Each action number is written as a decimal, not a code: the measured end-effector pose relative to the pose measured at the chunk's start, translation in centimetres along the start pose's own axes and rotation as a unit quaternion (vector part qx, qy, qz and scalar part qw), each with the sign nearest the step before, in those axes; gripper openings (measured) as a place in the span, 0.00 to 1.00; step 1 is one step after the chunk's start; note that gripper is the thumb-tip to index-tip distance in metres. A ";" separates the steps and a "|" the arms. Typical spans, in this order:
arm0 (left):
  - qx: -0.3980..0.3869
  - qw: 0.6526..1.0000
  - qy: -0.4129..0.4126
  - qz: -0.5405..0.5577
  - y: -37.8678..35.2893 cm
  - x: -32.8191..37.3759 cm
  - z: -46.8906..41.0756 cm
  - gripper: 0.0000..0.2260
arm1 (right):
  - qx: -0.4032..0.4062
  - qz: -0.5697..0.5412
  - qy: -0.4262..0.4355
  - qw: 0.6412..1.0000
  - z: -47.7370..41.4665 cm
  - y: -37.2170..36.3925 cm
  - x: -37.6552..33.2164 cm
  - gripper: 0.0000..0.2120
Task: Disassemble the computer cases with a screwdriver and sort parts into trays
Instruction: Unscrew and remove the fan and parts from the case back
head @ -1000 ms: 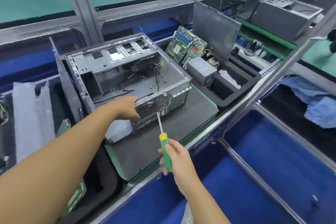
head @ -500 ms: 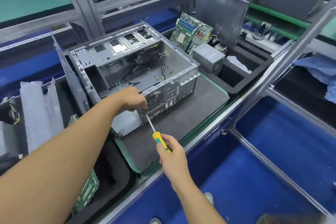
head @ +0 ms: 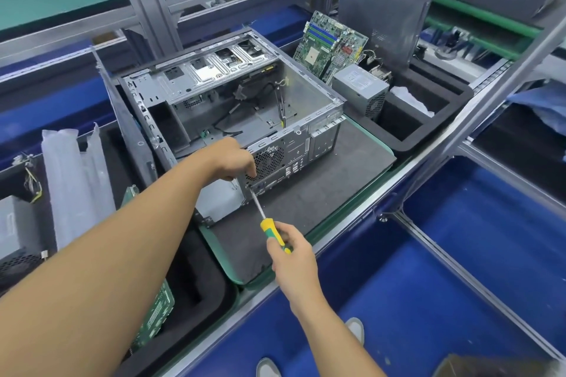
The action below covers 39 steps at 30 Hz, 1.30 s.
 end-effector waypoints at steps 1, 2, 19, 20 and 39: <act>0.001 1.000 0.000 0.002 -0.1 0.1 0.0 0.06 | 0.003 -0.001 0.002 1.000 0.0 0.0 0.0 0.12; 0.003 1.000 0.001 0.003 -0.1 0.1 -0.1 0.06 | 0.005 -0.001 0.002 1.000 0.0 0.0 -0.1 0.12; -0.031 0.999 -0.024 -0.025 0.4 -0.6 -0.5 0.12 | -0.066 -0.039 -0.076 0.994 -1.4 2.1 -0.6 0.11; -0.031 0.999 -0.022 -0.029 0.4 -0.6 -0.5 0.12 | -0.045 0.061 -0.032 0.997 -1.4 2.3 -0.8 0.12; -0.038 0.998 -0.011 -0.042 0.5 -0.7 -0.8 0.12 | 0.027 0.455 0.109 0.883 -1.7 2.0 -2.5 0.14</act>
Point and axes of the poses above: each hand's wrist, its own z-axis away from the middle knuckle, its own y-axis out of the back of the hand, x = y × z, the point moved 2 cm from there along -z, towards the middle knuckle, and after that the axes turned 7 degrees about -x, right-handed, at the moved point
